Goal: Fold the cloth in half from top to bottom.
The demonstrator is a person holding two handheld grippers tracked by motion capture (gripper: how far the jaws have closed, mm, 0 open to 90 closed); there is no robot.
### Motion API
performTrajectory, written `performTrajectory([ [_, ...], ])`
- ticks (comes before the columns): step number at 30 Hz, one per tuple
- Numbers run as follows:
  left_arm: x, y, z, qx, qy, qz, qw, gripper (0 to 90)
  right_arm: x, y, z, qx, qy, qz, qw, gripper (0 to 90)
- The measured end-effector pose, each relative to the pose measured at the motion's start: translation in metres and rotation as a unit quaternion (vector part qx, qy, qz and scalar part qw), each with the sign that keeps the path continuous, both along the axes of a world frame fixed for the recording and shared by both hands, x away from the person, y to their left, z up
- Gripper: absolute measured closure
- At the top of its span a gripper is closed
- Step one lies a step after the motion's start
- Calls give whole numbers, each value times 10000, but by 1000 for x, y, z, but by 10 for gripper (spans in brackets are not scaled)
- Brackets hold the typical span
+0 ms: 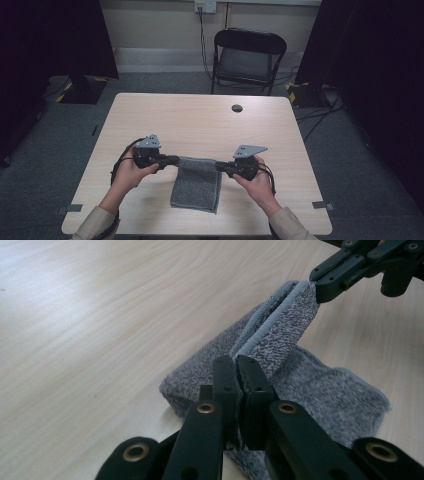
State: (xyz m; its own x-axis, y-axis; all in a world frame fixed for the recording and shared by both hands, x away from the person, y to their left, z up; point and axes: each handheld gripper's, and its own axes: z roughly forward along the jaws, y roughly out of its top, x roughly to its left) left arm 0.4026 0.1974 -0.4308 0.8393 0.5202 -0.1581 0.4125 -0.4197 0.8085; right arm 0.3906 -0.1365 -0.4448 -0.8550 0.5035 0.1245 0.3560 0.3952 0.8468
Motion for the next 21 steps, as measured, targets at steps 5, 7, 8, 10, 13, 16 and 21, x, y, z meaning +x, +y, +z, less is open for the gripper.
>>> performTrajectory([
  [5, -9, 5, -3, -38, 34, 10, 10000, 876, -10, 0, 1, 73, -21, 76, 9999, 862],
  [7, -11, 5, -5, 10, 31, 5, 10000, 877, -14, 2, 0, 49, -4, 136, 9999, 862],
  [8, -11, 5, -5, 30, 33, 0, 10000, 877, -17, 4, -1, -11, -26, 172, 9998, 863],
  [10, -14, 5, -6, 30, 64, -28, 10000, 876, -18, 5, -2, -38, -15, 178, 9998, 863],
  [13, -18, 5, -7, 26, 86, -76, 9999, 877, -21, 3, -4, -20, 22, 212, 9998, 865],
  [16, -22, 4, -9, 6, 99, -119, 9999, 877, -23, 0, -7, 17, 37, 213, 9998, 865],
  [21, -23, 4, -10, 30, 120, -129, 9998, 877, -25, 0, -9, 20, 56, 224, 9997, 865],
])
